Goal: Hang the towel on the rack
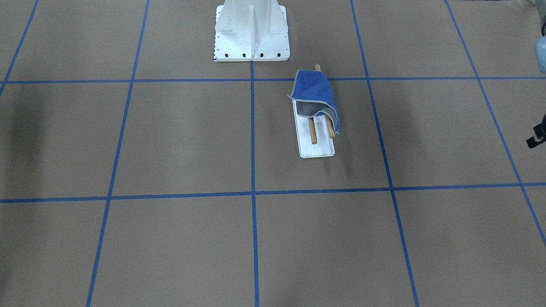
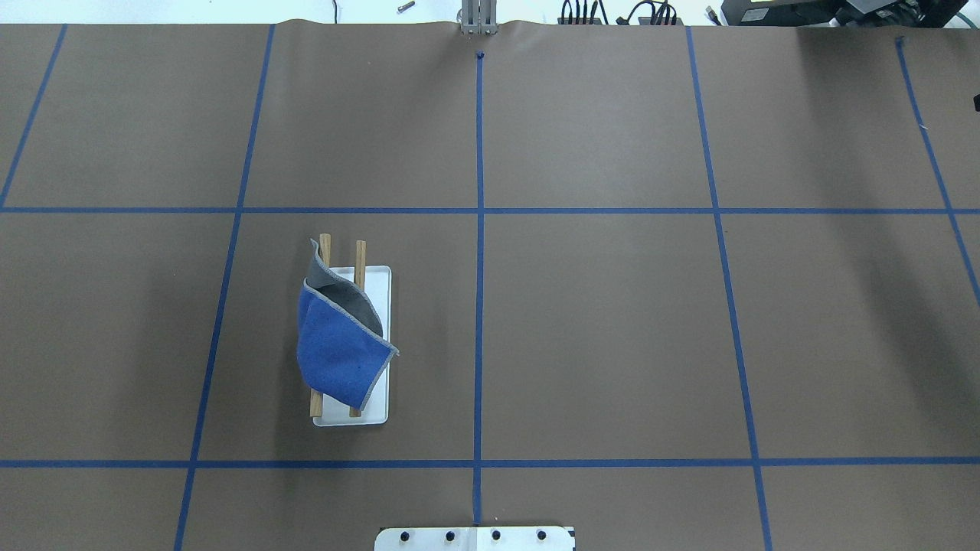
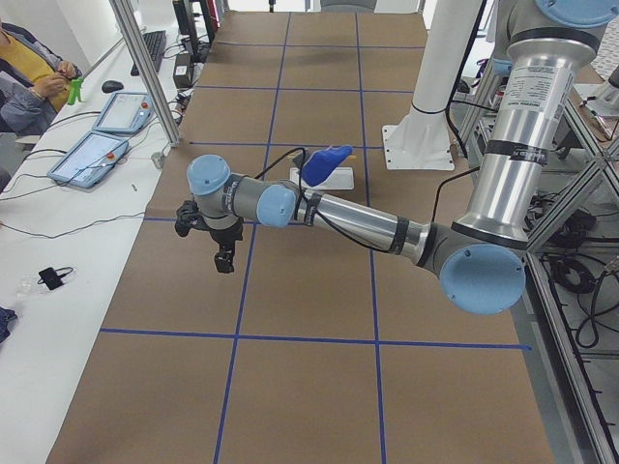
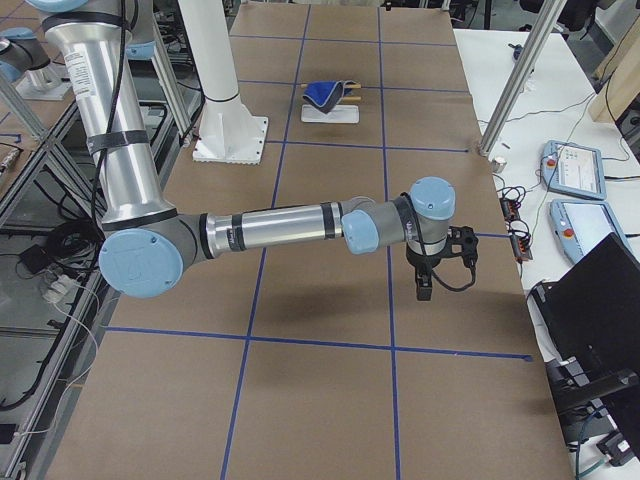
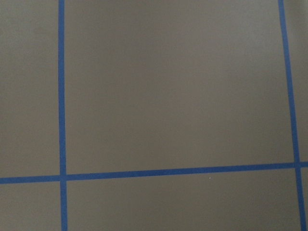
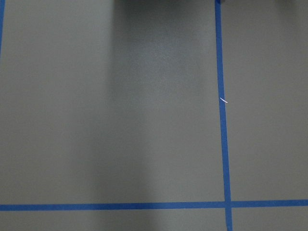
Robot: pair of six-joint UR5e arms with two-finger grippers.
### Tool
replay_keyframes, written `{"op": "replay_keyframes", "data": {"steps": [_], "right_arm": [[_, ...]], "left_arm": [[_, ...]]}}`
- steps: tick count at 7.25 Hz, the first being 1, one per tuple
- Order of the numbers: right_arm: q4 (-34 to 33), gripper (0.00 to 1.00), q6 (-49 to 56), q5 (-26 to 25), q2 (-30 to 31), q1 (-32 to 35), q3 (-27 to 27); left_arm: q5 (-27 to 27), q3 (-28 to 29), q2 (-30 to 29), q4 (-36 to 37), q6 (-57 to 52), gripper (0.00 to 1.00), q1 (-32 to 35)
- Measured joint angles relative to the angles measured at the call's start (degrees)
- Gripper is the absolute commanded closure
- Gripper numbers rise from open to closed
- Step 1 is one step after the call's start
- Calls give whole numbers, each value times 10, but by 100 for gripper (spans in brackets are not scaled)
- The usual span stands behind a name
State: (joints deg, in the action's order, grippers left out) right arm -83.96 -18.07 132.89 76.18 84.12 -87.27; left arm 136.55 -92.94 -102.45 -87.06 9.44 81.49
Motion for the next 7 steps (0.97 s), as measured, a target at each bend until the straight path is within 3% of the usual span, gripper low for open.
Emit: {"op": "replay_keyframes", "data": {"steps": [4,7], "right_arm": [[-19,0,1,2,16,-15,-43],[-93,0,16,-4,18,-37,-95]], "left_arm": [[-25,-5,35,2,-38,2,6],[-22,-8,33,-8,-24,2,5]]}}
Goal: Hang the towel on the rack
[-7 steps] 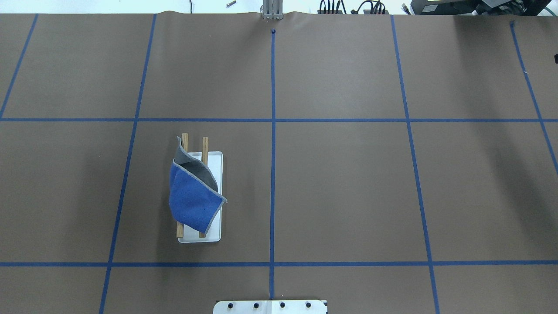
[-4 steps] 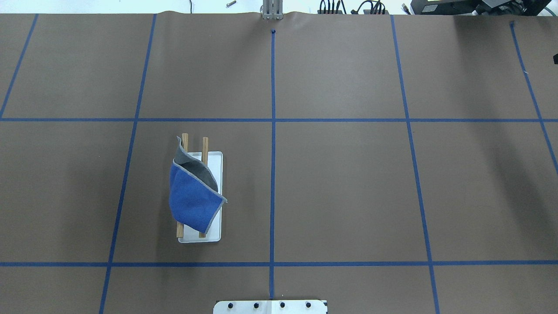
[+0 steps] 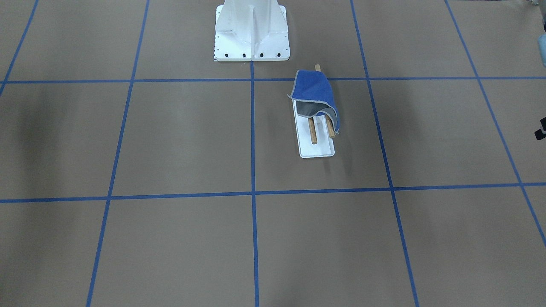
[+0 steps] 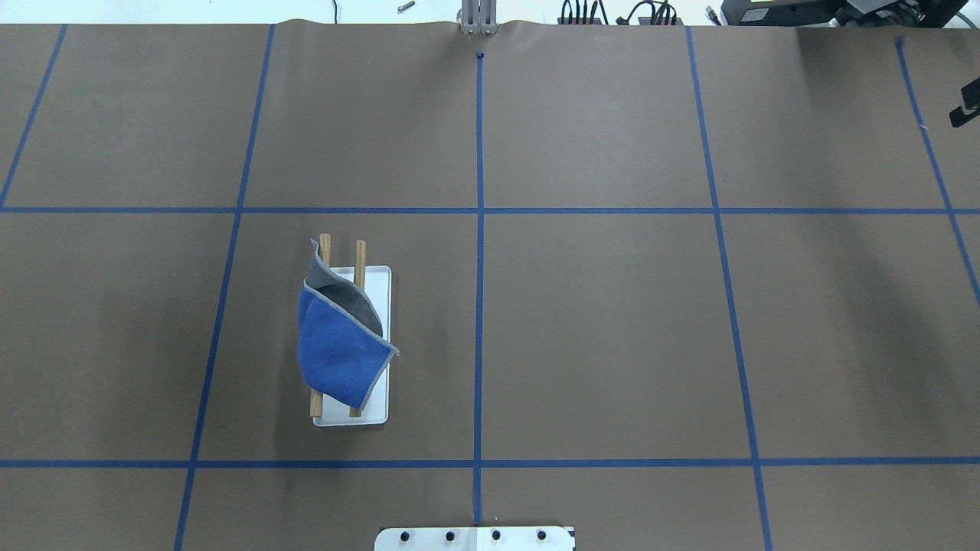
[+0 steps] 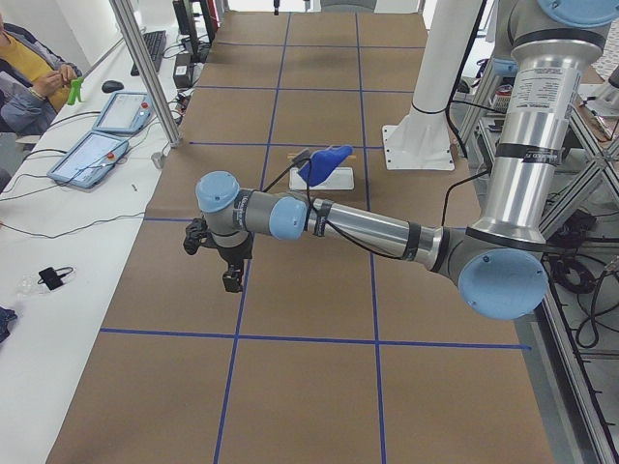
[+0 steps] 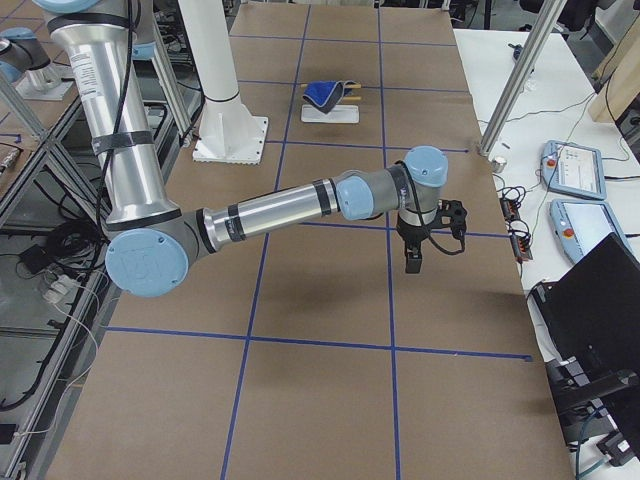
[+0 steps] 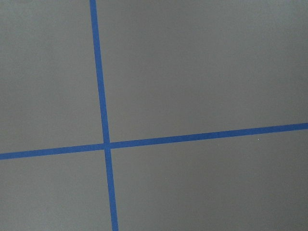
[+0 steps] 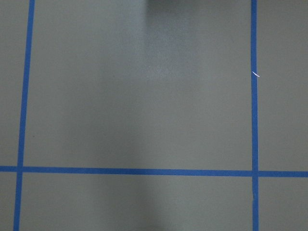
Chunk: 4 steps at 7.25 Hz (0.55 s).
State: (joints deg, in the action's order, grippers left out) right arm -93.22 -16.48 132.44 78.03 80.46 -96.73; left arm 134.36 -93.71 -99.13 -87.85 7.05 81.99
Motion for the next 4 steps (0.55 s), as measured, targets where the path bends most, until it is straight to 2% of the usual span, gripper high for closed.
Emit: {"op": "replay_keyframes", "data": {"steps": [4], "right_arm": [[-11,0,49,2,9,-6,-4]], "left_arm": [[1,-4,-4,-5,2,2,-1]]}}
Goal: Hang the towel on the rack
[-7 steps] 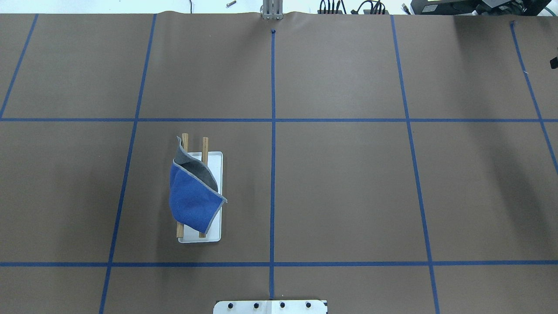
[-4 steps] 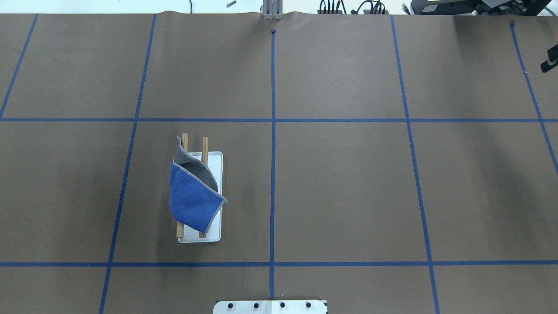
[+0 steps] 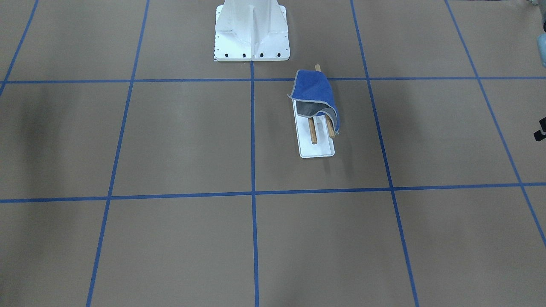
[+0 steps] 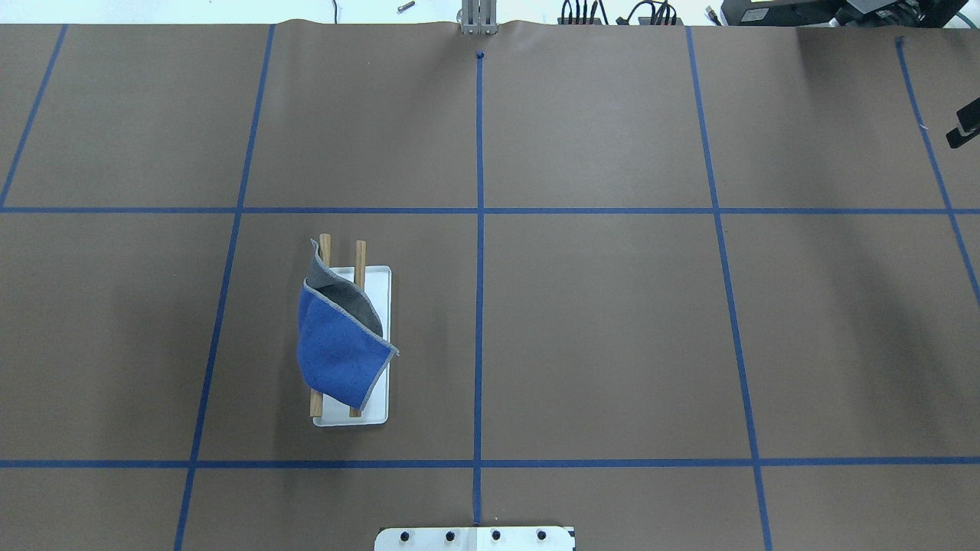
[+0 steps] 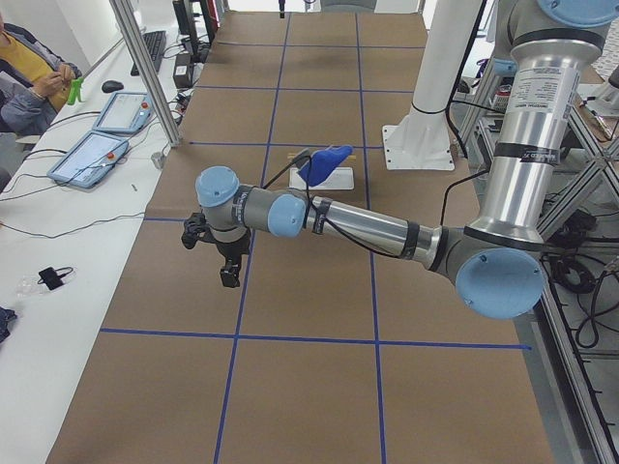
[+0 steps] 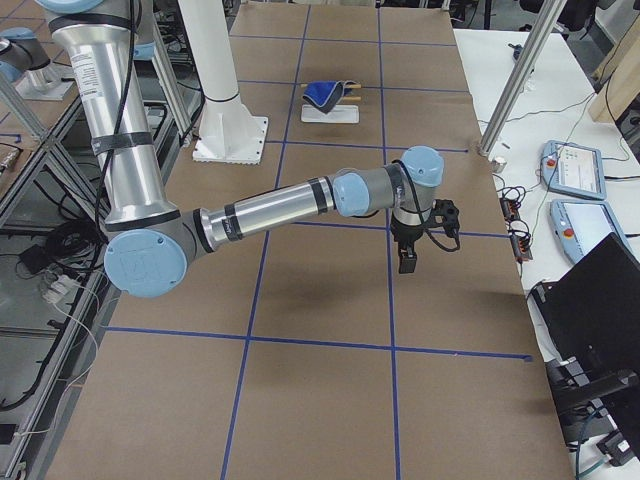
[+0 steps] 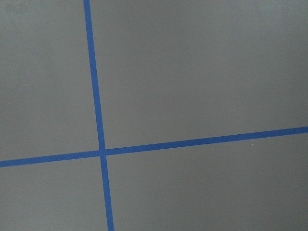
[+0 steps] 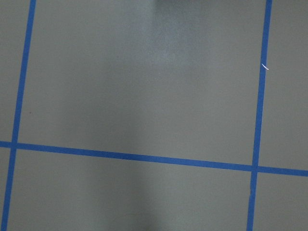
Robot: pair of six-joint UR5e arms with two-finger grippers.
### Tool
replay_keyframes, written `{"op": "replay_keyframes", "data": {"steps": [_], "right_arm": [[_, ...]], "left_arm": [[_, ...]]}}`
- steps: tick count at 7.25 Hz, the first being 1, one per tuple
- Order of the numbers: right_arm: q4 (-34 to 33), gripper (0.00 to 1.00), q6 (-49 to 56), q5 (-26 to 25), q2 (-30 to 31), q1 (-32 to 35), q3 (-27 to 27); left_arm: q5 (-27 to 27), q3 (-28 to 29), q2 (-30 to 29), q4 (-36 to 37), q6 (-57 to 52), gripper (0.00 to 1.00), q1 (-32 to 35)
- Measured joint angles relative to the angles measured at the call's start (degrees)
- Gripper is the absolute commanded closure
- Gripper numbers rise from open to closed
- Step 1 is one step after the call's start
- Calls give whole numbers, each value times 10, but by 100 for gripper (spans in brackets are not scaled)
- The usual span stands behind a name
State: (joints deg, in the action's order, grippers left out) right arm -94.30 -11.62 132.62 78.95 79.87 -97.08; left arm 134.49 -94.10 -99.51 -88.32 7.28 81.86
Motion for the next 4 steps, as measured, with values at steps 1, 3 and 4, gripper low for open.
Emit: {"op": "replay_keyframes", "data": {"steps": [1,3,4], "right_arm": [[0,0,2,1,1,-2,-1],[0,0,3,1,0,-5,-2],[0,0,3,2,-1,-6,-2]], "left_arm": [[6,-1,0,-1,0,2,0],[23,-3,-1,-5,0,2,-1],[26,-4,-1,-7,-1,2,-1]]}}
